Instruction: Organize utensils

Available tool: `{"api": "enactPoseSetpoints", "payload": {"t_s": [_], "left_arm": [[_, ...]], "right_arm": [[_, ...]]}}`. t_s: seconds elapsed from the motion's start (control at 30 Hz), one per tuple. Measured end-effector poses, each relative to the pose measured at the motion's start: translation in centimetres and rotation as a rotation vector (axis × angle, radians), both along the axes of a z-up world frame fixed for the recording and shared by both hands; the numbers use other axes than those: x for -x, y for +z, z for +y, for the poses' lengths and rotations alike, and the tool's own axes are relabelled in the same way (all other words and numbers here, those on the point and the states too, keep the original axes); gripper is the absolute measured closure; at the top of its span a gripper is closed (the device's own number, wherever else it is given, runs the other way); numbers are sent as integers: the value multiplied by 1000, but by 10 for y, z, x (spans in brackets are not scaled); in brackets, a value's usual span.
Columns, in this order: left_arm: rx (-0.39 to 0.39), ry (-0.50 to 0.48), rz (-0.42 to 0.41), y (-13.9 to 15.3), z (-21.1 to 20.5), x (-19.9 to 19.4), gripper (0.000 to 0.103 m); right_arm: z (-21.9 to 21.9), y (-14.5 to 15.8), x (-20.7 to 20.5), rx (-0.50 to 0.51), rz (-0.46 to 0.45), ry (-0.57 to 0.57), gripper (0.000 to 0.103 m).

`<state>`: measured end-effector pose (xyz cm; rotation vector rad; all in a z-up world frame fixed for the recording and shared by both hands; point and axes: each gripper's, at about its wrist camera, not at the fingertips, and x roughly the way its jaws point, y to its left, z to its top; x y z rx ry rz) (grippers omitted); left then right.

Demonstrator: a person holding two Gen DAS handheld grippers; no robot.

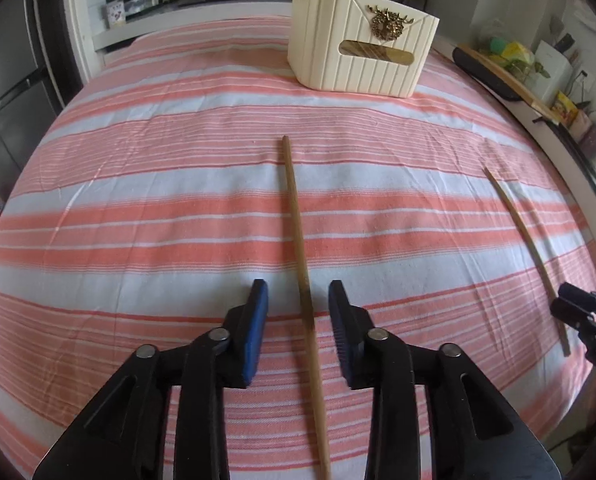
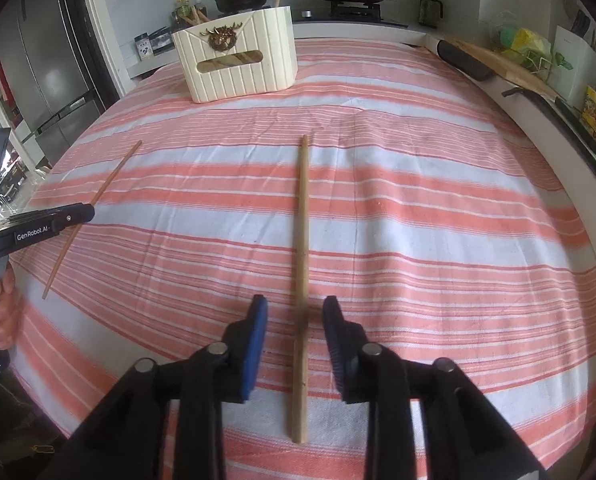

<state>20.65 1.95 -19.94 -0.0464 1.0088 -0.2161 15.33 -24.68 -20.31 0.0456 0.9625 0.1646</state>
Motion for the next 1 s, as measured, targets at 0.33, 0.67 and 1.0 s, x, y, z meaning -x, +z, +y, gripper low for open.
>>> {"api": "enactPoseSetpoints", "payload": {"t_s": [0.33,0.67,1.0], "left_arm": [[23,-70,84,0,14,-28,33],[-60,-67,107,-4,15,-63,28],[-161,-76,145,-4,0,-100,39]], "right_arm": [[-7,14,-46,-37,158,77,63],[6,9,-96,27,230,103,63],[31,-1,-145,128,237,140,64]]}}
